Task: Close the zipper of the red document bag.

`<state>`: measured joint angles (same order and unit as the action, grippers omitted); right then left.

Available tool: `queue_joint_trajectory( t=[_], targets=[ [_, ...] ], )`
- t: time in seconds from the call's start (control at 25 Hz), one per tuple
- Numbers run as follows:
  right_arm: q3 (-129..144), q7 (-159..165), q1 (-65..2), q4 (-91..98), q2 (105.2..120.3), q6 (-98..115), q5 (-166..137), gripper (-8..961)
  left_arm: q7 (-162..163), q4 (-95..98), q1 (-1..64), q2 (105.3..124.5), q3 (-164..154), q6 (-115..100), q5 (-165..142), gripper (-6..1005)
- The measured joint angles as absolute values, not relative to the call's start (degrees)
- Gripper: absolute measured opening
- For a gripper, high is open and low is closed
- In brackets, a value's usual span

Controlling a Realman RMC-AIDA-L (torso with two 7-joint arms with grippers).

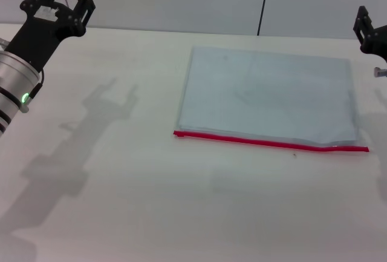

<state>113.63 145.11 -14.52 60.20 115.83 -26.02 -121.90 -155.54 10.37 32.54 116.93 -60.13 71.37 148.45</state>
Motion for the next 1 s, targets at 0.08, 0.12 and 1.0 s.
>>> queue_joint_trajectory(
  t=[0.08,0.12,1.0],
  targets=[
    [113.63,145.11,-14.52,60.20,115.83,-26.02,-121.90,589,-155.54,10.37,32.58,116.92,-60.11,71.37,148.45,516],
    [113.63,145.11,-14.52,60.20,115.84,-26.02,-121.90,589,-155.53,10.37,32.58,116.91,-60.09,71.37,148.45,516],
    [115.86,144.53,-16.91,58.09,115.86,-25.96,-122.46,592,-155.62,10.46,34.22,116.44,-60.54,68.75,144.92,521]
  ],
)
